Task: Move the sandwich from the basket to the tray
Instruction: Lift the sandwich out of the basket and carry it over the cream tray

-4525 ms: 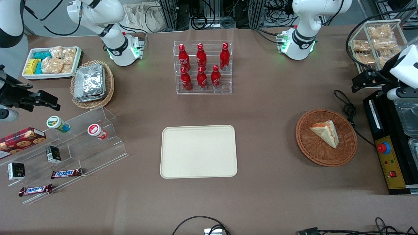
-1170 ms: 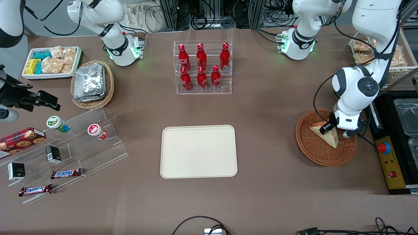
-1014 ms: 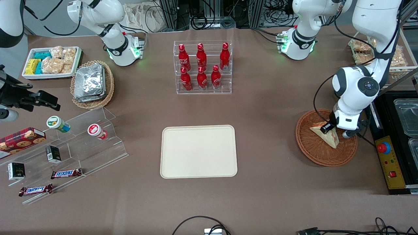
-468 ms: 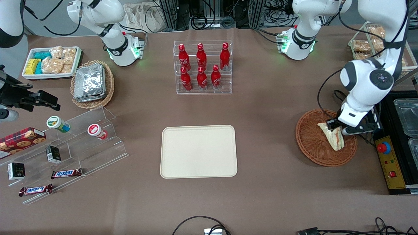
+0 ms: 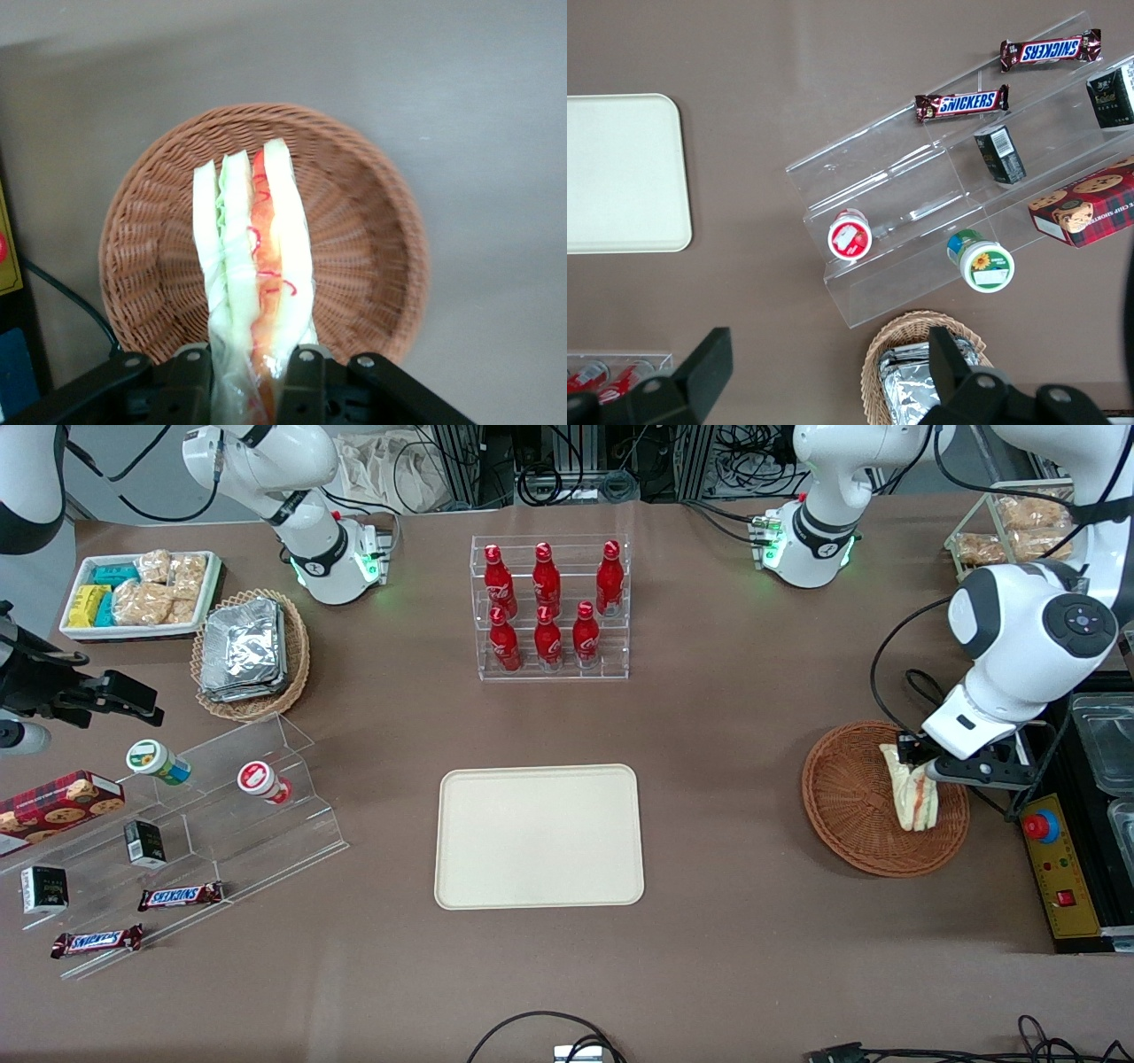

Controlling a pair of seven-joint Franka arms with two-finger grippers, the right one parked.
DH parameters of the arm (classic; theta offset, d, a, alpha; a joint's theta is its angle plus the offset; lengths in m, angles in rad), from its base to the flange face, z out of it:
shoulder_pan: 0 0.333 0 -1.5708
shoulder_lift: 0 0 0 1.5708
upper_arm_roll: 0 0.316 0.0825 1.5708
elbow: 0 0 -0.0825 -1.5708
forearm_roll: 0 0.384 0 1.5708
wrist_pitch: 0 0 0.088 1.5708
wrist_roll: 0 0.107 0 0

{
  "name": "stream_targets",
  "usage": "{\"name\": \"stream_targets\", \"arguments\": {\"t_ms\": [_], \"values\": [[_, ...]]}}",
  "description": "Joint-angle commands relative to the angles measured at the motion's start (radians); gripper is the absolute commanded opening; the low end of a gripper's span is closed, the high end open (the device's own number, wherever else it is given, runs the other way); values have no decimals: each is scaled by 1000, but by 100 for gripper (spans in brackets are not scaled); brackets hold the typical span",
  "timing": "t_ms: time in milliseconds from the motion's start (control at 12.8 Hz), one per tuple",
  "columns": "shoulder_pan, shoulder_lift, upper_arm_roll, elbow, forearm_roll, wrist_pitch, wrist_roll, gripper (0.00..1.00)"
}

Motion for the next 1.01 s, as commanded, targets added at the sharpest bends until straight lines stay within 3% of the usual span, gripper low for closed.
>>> {"name": "stream_targets", "arguments": {"t_ms": [0, 390, 546, 936], "values": [[-10, 10, -61, 117, 4, -101, -68, 18], [-10, 148, -228, 433, 4, -346, -266, 18], [-15, 193, -288, 504, 10, -356, -350, 18], [-203, 352, -299, 651, 152, -358, -602, 18]]}}
